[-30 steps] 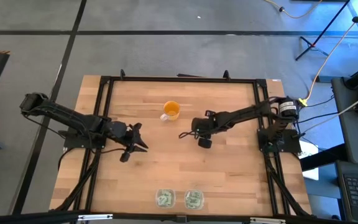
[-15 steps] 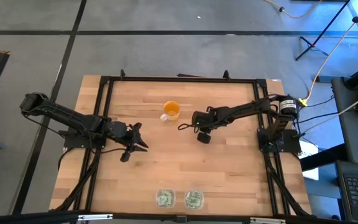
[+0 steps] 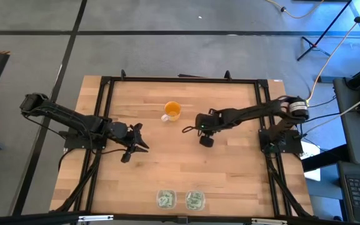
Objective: Pick and place items into bin
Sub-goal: Put the green stevia packet into the right transparent bin
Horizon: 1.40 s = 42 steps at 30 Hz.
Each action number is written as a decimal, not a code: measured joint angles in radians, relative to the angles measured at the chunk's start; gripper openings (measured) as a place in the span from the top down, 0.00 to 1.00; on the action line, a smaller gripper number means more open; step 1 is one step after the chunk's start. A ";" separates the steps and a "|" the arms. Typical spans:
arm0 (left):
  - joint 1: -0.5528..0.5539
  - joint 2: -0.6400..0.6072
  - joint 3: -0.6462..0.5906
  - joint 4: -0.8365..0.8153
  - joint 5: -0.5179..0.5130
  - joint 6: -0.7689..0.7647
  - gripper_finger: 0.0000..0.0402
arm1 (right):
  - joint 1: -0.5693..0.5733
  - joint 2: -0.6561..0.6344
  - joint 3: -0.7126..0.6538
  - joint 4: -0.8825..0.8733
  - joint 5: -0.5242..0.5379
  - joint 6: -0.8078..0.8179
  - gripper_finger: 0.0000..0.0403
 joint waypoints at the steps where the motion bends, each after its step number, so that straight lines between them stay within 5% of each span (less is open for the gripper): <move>1: 0.000 0.000 0.000 0.000 0.000 0.000 0.83 | 0.018 -0.025 0.000 0.002 -0.018 0.021 0.96; 8: 0.000 0.000 0.000 0.000 -0.013 0.000 0.83 | 0.210 -0.197 0.000 0.176 -0.269 0.200 0.96; 20: 0.000 0.000 0.000 0.008 -0.026 0.000 0.83 | 0.563 -0.181 0.002 0.683 -0.286 0.257 0.97; 32: 0.000 0.000 0.000 0.008 -0.026 0.000 0.82 | 0.606 0.056 0.002 0.797 -0.282 0.444 0.97; 42: 0.000 0.000 0.000 0.006 -0.026 0.001 0.82 | 0.610 0.119 0.002 0.795 -0.286 0.470 0.97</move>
